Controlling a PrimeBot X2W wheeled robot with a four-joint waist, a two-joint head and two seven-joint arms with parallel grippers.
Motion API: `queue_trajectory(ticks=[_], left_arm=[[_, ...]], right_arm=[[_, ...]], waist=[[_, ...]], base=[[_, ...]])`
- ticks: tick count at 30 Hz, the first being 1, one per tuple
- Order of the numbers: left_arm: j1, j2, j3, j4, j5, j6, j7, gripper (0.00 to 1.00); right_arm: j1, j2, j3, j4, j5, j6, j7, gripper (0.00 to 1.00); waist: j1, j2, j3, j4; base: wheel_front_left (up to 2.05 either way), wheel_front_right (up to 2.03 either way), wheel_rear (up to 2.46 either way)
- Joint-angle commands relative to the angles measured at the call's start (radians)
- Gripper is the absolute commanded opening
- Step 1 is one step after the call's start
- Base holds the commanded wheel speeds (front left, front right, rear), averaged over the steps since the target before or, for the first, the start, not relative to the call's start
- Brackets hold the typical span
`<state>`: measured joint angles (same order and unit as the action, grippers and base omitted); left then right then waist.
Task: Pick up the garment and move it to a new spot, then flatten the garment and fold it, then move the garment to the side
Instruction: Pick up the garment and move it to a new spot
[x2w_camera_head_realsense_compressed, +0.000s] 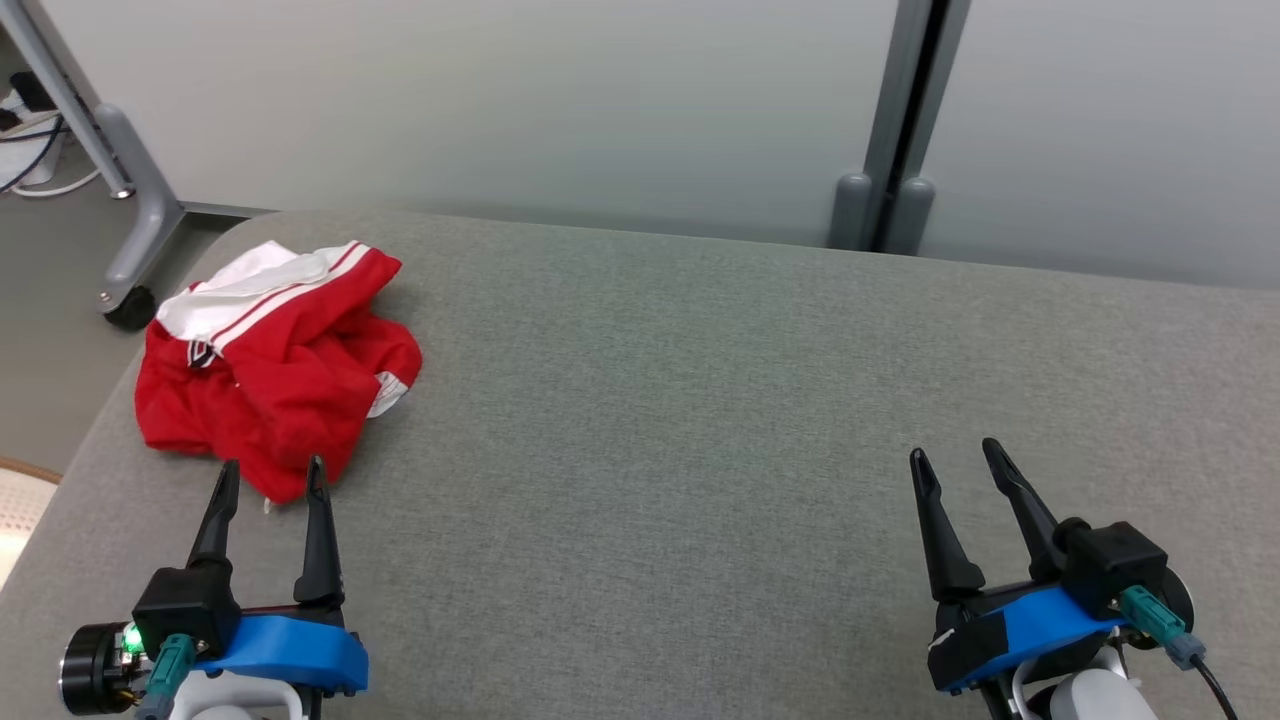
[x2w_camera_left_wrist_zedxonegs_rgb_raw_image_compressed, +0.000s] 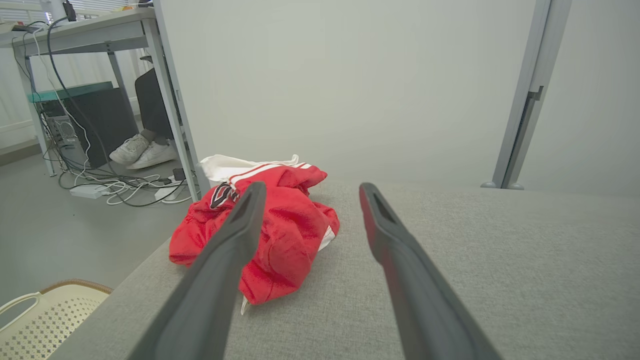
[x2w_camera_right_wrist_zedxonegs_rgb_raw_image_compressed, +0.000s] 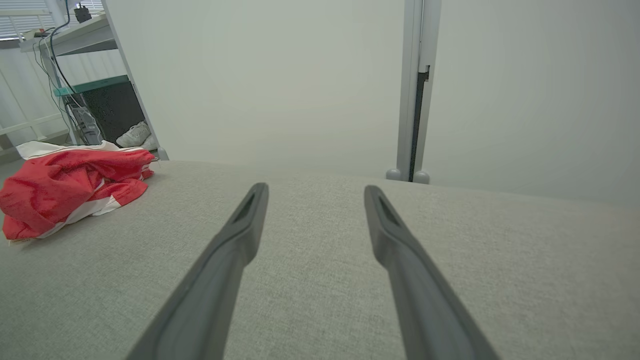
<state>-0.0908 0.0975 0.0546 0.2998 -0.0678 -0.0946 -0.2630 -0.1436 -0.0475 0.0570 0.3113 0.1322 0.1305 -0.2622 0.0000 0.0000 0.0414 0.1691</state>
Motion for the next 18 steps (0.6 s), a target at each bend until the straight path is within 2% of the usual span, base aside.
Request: queue_trajectory(ticks=[1, 9, 18], left_arm=[[-0.009, 0.007, 0.006, 0.003, -0.003, 0.004, -0.003, 1.00], [-0.005, 0.013, 0.017, 0.009, -0.017, 0.006, -0.003, 1.00], [0.007, 0.018, 0.041, 0.006, -0.030, 0.014, -0.003, 1.00]], right_arm=[[-0.013, -0.005, 0.003, 0.005, -0.004, 0.000, -0.004, 1.00], [-0.012, -0.005, 0.018, 0.018, -0.001, 0.000, -0.004, 1.00], [-0.018, -0.005, 0.034, 0.026, 0.002, 0.000, -0.004, 1.00]], waist=[[0.0000, 0.0000, 0.007, 0.023], [0.0000, 0.0000, 0.006, 0.137], [0.0000, 0.0000, 0.012, 0.228]], base=[[0.00, 0.00, 0.00], [0.00, 0.00, 0.00], [0.00, 0.00, 0.00]])
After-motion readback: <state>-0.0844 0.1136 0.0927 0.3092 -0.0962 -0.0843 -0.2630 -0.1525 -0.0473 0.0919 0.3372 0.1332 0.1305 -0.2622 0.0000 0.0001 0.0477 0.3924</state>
